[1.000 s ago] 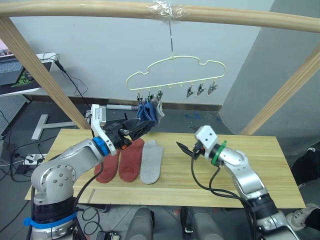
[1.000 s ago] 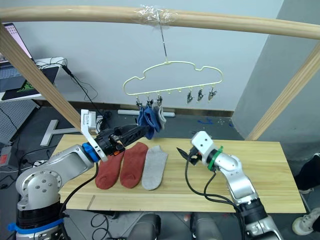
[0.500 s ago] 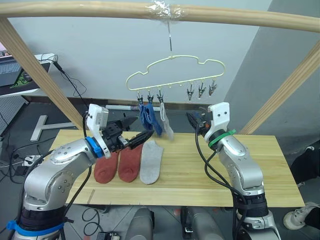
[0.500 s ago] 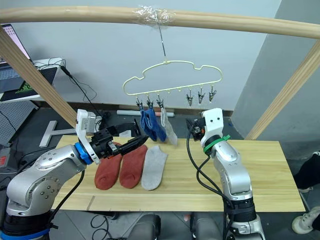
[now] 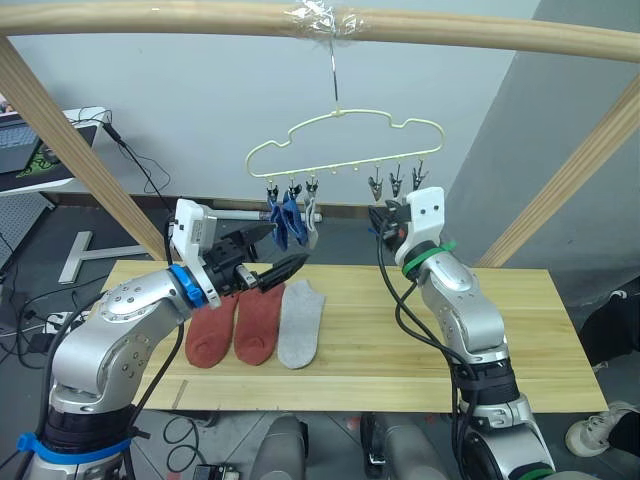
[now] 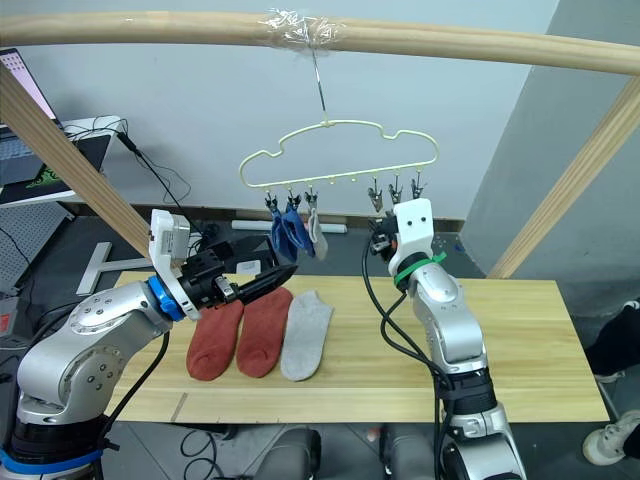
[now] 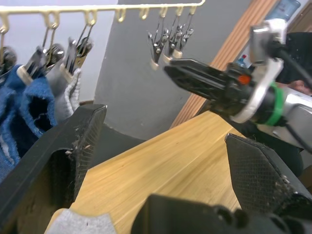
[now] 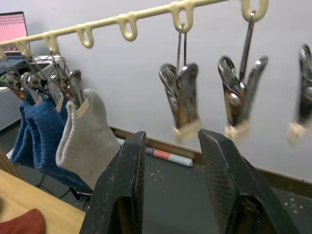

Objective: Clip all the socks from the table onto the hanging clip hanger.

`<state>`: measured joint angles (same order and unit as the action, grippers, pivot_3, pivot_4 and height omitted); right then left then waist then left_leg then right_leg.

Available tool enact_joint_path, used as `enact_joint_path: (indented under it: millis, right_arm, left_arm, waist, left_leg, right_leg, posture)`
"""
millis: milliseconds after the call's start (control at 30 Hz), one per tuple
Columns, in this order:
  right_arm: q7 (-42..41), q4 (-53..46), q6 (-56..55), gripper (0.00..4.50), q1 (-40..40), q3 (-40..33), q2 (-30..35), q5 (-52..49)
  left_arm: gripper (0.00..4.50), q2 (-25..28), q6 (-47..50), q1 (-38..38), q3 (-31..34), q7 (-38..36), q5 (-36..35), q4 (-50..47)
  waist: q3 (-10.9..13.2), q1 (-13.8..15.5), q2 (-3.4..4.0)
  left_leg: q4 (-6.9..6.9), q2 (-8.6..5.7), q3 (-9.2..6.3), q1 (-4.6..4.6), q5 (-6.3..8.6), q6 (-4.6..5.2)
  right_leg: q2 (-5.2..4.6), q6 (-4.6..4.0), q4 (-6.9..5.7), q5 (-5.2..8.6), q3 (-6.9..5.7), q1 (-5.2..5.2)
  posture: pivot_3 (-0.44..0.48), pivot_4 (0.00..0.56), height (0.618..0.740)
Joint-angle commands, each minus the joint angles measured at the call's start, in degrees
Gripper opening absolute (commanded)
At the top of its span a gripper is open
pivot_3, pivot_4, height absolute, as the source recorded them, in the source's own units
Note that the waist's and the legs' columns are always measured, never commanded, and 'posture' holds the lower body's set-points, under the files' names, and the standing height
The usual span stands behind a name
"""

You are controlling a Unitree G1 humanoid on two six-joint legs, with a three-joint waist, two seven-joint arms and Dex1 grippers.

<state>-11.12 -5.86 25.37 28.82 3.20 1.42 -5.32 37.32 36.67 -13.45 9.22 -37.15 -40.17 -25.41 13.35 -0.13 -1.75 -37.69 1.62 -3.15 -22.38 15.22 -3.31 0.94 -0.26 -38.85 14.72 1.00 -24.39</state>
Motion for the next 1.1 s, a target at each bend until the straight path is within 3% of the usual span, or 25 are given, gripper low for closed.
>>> enact_joint_path:
  millis: [33, 400, 1100]
  right_arm:
    - [1.89, 1.68, -2.29, 1.68, 3.32, -0.56, -1.30, 0.12]
    - [5.81, 8.29, -3.16, 1.68, 8.78, -1.25, -4.05, 0.03]
    - [6.84, 14.51, -7.22, 1.68, 13.36, -1.52, -4.70, 0.23]
  left_arm:
    - [4.50, 0.13, -1.14, -0.17, 1.50, -0.12, -0.52, -3.08]
    - [4.50, 0.03, 2.76, -3.82, 4.56, 3.52, -5.79, -5.22]
    - [4.50, -0.22, 4.92, -8.22, 3.83, 5.96, -9.02, -6.57]
  waist:
    - [0.00, 0.00, 0.00]
    - [-0.02, 0.15, -0.02]
    - [-0.02, 0.19, -0.01]
  left_leg:
    - [0.00, 0.00, -0.02, 0.00, 0.00, 0.00]
    - [-0.05, -0.02, -0.07, -0.05, 0.00, 0.00]
    - [-0.10, -0.02, -0.08, -0.04, -0.01, 0.01]
  right_leg:
    - [0.00, 0.00, -0.01, 0.00, -0.01, 0.00]
    - [-0.01, -0.09, -0.04, -0.06, -0.06, 0.00]
    - [-0.01, -0.23, -0.09, -0.14, -0.07, 0.00]
  posture:
    - [0.090, 0.176, 0.740]
    - [0.109, 0.170, 0.740]
    - [0.116, 0.181, 0.740]
